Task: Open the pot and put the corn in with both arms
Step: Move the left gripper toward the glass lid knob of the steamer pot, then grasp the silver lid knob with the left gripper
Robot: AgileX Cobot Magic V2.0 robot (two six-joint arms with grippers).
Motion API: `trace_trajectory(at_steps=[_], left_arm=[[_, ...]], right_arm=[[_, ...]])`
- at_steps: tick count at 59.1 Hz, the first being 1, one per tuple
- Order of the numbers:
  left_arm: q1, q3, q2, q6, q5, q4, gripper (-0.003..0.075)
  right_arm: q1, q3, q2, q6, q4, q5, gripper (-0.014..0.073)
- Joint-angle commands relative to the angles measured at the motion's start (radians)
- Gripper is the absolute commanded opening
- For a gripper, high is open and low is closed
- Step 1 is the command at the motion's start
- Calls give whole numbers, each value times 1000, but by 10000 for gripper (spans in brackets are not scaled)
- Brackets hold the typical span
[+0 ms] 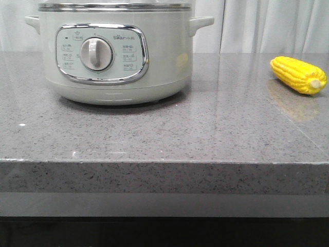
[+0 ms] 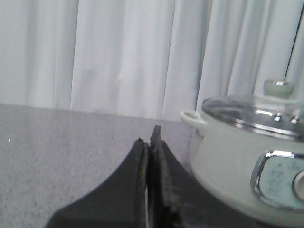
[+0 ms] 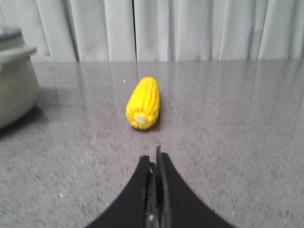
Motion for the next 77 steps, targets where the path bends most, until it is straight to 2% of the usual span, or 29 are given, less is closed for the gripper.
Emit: trace_trajectory(at_steps=[1,14,28,35,62,66,70,72,77], left_arm=[[2,-122,51,-5,11,-11,-20],[2,-382,204,-5,227,-9,-20],[2,-551,366,7,354,-9,-20],[2,-562,410,7,344,-11,-20],[2,-562,455,7,348,-11,-15],[2,-562,461,7,348,-4,37],[2,-562,463,7,348,10,153],[2,-562,463,7,348,14,227],[2,-562,463,7,348,14,419]], right_arm=[[-4,-127,-9,-7,2,-12,-120],[-4,-365,127,-7,2,94,-120],[-4,-557,330,-7,2,220,-120],[-4,-599,405,-7,4,273,-120],[-4,-595,515,-7,4,276,-120],[-4,-595,516,-9,2,276,-115],[-4,-595,516,-20,0,276,-83],[-4,-595,516,-27,-1,276,-42],[-4,-595,516,-29,-1,276,141]])
